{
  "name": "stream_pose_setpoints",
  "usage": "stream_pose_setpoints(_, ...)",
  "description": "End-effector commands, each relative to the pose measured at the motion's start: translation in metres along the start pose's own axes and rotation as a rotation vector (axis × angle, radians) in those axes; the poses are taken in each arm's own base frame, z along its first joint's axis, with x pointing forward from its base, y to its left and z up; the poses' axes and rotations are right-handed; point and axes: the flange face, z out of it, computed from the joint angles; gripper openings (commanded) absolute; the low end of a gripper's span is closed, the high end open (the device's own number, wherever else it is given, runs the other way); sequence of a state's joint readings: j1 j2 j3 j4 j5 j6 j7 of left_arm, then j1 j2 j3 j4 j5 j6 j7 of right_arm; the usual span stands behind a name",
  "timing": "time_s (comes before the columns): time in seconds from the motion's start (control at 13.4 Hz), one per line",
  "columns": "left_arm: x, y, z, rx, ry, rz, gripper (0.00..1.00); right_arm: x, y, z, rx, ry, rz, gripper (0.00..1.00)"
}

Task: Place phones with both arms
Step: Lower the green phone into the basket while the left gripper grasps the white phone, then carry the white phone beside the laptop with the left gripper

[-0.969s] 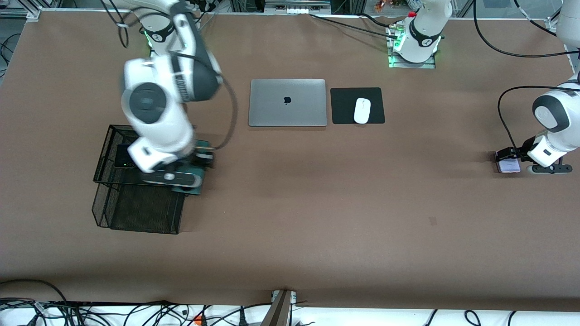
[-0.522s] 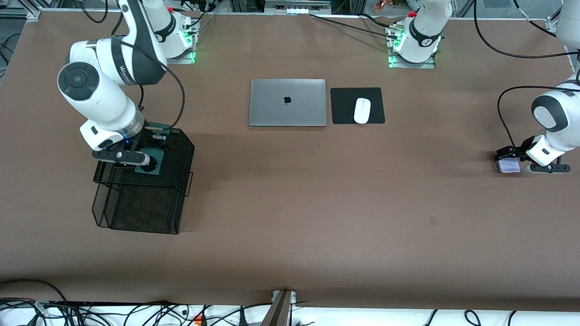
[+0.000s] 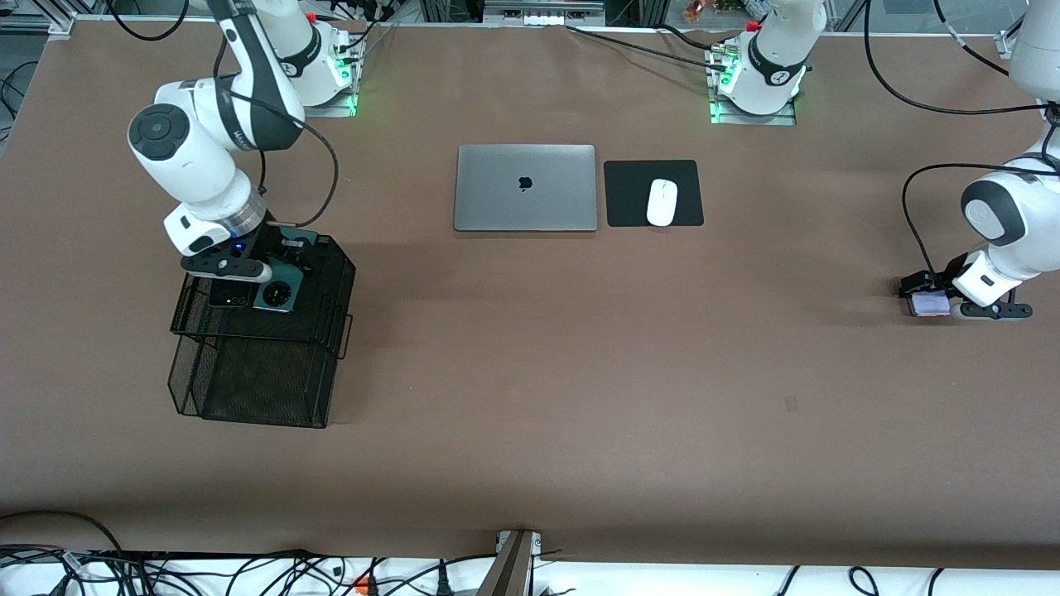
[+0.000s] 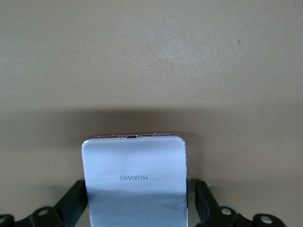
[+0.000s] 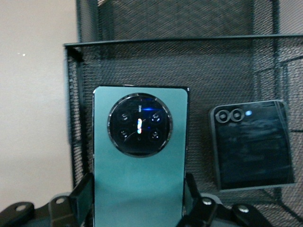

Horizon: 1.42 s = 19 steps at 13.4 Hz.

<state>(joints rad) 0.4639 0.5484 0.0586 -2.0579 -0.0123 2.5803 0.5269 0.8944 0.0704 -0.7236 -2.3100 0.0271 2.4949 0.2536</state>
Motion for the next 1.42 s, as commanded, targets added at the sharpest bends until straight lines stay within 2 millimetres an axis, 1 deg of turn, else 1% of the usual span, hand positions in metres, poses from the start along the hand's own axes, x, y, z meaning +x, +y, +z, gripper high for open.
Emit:
stream_pose_setpoints(0.0, 0.004, -0.004, 0.001, -0.006, 0.018, 0.011, 1.0, -0.004, 0.01, 0.004, 0.002, 0.04, -0.022, 0.0)
stream_pose_setpoints(0.07, 0.004, -0.004, 0.001, -0.007, 0.018, 0.01, 1.0, -0.004, 0.009, 0.008, 0.0, 0.051, -0.024, 0.0)
stream_pose_setpoints(0.15, 0.004, -0.004, 0.001, -0.008, 0.019, 0.006, 0.98, -0.006, 0.009, 0.012, -0.006, 0.052, -0.027, 0.0)
stream_pose_setpoints(0.22, 0.004, -0.004, 0.001, -0.009, 0.019, 0.003, 0.8, -0.006, 0.009, 0.014, -0.011, 0.049, -0.027, 0.0)
stream_pose_setpoints(0.3, 0.004, -0.004, 0.001, -0.009, 0.019, 0.0, 0.59, -0.007, 0.008, 0.017, -0.014, 0.045, -0.025, 0.0)
stream_pose_setpoints(0.37, 0.004, -0.004, 0.002, -0.01, 0.018, -0.006, 0.41, -0.007, 0.008, 0.018, -0.017, 0.042, -0.025, 0.0)
stream_pose_setpoints(0.45, 0.004, -0.004, 0.002, -0.016, 0.021, -0.018, 0.25, -0.008, 0.009, 0.021, -0.023, 0.037, -0.022, 0.0)
stream_pose_setpoints(0.52, 0.004, -0.004, 0.002, -0.024, 0.024, -0.029, 0.13, -0.009, 0.006, 0.022, -0.025, 0.034, -0.027, 0.04)
stream_pose_setpoints(0.6, 0.006, -0.004, 0.0, -0.023, 0.026, -0.031, 0.03, -0.01, 0.005, 0.025, -0.03, 0.029, -0.031, 0.12)
stream_pose_setpoints(0.67, 0.01, -0.004, -0.004, -0.022, 0.03, -0.03, 0.0, -0.01, 0.003, 0.025, -0.031, 0.029, -0.034, 0.17)
stream_pose_setpoints(0.75, 0.016, -0.003, -0.008, -0.028, 0.023, -0.028, 0.0, -0.011, 0.002, 0.027, -0.034, 0.026, -0.039, 0.31)
stream_pose_setpoints(0.89, 0.035, 0.0, -0.029, -0.059, -0.011, -0.031, 0.0, -0.01, 0.0, 0.027, -0.034, 0.029, -0.044, 0.73)
stream_pose_setpoints(0.97, 0.045, 0.004, -0.039, -0.079, -0.029, -0.036, 0.0, -0.01, -0.001, 0.027, -0.033, 0.031, -0.046, 0.86)
stream_pose_setpoints(1.04, 0.053, 0.01, -0.048, -0.095, -0.045, -0.05, 0.0, -0.009, -0.001, 0.026, -0.032, 0.034, -0.046, 0.97)
stream_pose_setpoints(1.12, 0.063, 0.021, -0.056, -0.11, -0.051, -0.057, 0.0, -0.009, -0.001, 0.025, -0.032, 0.035, -0.046, 0.99)
stream_pose_setpoints(1.19, 0.071, 0.036, -0.061, -0.121, -0.053, -0.061, 0.0, -0.007, -0.002, 0.023, -0.03, 0.039, -0.046, 0.99)
stream_pose_setpoints(1.27, 0.079, 0.054, -0.063, -0.129, -0.053, -0.071, 0.0, -0.006, -0.002, 0.022, -0.028, 0.041, -0.047, 0.99)
stream_pose_setpoints(1.34, 0.089, 0.08, -0.064, -0.135, -0.056, -0.078, 0.0, -0.002, -0.004, 0.016, -0.023, 0.053, -0.052, 1.0)
